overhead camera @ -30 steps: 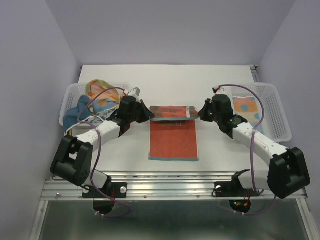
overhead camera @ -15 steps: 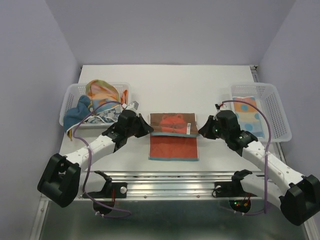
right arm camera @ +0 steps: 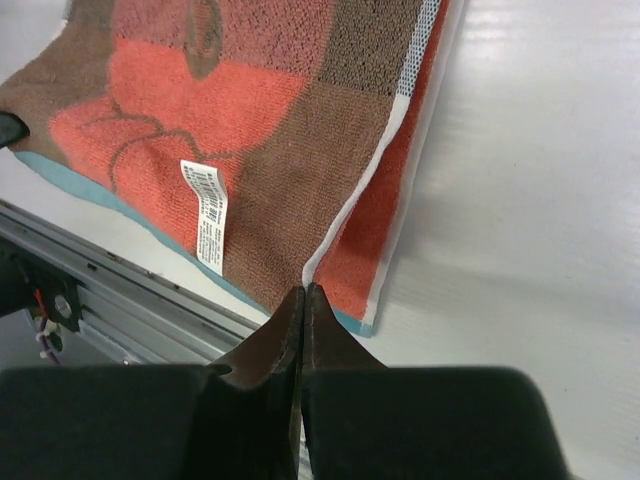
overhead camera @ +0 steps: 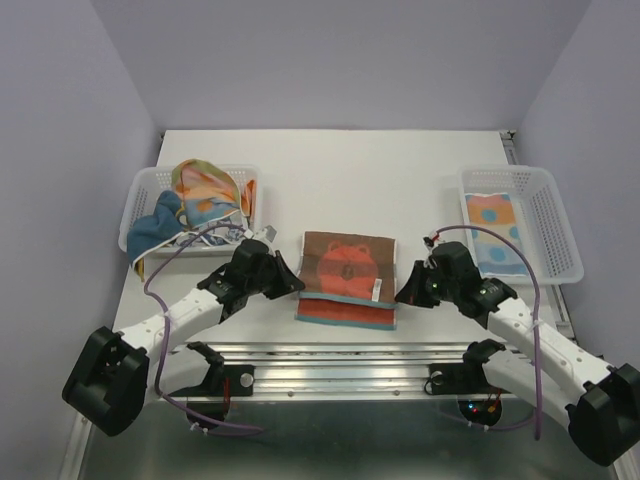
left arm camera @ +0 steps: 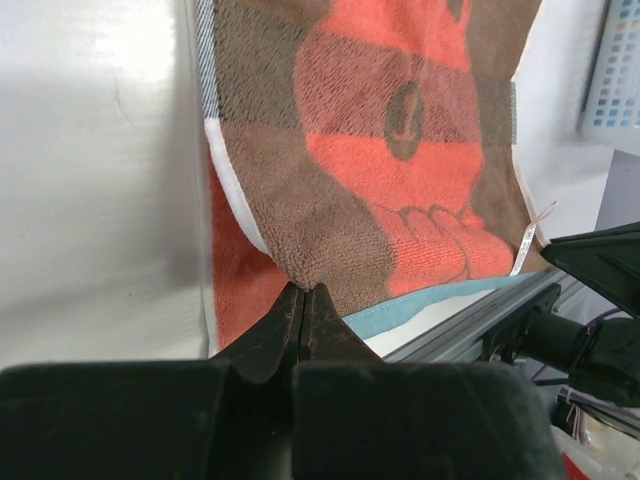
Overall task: Fold and stack the towels
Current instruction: Fold the towel
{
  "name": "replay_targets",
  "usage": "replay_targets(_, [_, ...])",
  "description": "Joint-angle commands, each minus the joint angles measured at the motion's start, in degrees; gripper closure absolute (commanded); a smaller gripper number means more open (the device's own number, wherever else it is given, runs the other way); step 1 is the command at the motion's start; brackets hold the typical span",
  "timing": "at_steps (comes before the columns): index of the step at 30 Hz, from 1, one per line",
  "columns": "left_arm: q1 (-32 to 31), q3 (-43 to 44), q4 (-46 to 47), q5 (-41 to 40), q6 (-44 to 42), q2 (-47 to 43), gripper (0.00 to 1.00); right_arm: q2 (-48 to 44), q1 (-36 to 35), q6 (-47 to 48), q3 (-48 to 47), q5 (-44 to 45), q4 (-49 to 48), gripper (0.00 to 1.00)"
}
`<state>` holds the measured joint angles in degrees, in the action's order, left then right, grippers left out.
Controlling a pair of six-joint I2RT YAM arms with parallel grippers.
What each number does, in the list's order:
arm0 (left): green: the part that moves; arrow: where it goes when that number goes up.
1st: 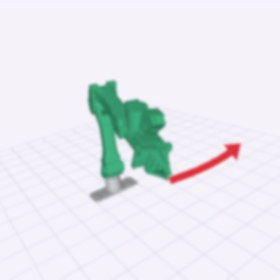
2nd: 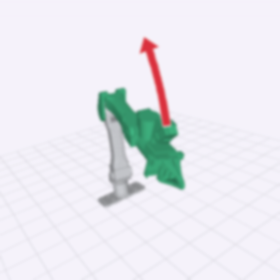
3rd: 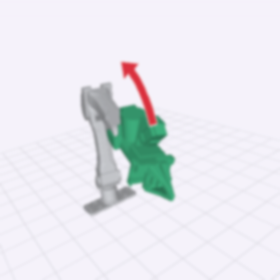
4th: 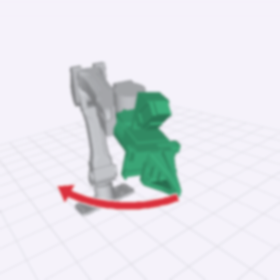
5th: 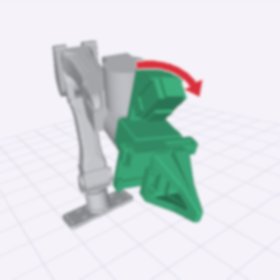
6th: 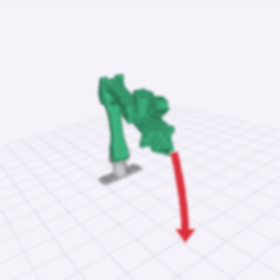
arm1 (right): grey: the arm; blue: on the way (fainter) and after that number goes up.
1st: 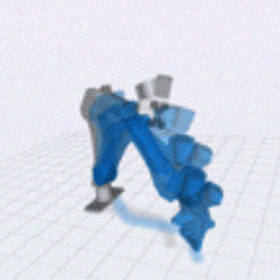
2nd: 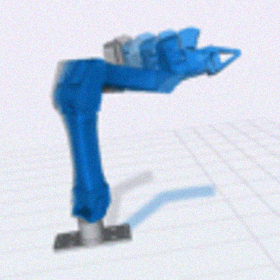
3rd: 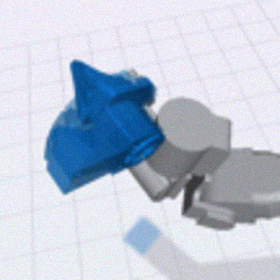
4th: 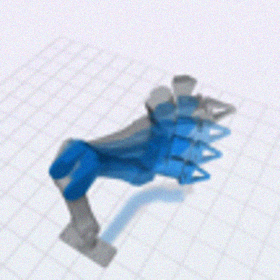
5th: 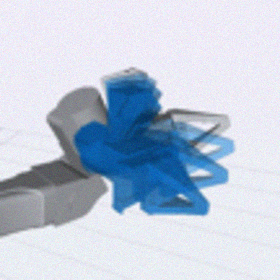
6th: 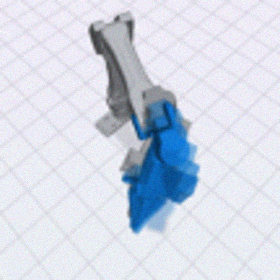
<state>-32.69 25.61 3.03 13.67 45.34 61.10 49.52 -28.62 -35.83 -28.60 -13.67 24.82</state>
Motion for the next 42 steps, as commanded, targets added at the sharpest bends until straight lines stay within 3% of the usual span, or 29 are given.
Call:
replay_targets(1, [-0.45,-2.49,-1.53,3.46,0.27,-0.28,1.00,-0.12,-0.56,-0.73,2.67,-2.41,2.08,0.99])
replay_targets(10, [-0.62,-3.99,-2.85,3.56,-0.87,2.62,1.00,2.51,-1.17,-2.57,6.62,-5.31,-1.70,0.99])
replay_targets(17, [-0.89,-3.19,-2.94,4.35,-2.36,4.12,0.77,4.62,-1.88,-3.72,9.09,-7.16,-3.99,0.91])
replay_targets(25, [-0.89,0.05,-6.37,2.59,-3.77,2.36,0.50,3.40,-2.05,-1.88,8.48,-6.72,-1.62,0.54])
replay_targets(28, [-0.89,2.59,-6.80,0.40,-4.03,0.87,0.34,0.94,-2.05,-1.17,5.93,-5.06,-0.12,0.39])
replay_targets(31, [-0.89,5.67,-5.93,-1.97,-5.00,-0.63,0.20,-1.52,-2.05,-1.52,3.99,-2.95,-1.17,0.21])
replay_targets(32, [-0.97,6.38,-5.41,-2.68,-6.13,-0.81,0.17,-2.14,-2.14,-1.52,3.64,-1.98,-1.79,0.00])
replay_targets(35, [-0.98,10.16,-3.30,-5.06,-8.85,0.59,0.04,-2.85,-2.05,-2.31,1.71,4.69,-4.51,0.00])
replay_targets(42, [-0.63,23.58,-0.47,-9.44,-14.58,14.29,0.01,7.94,-2.05,-3.54,-6.46,20.42,-10.05,0.00])
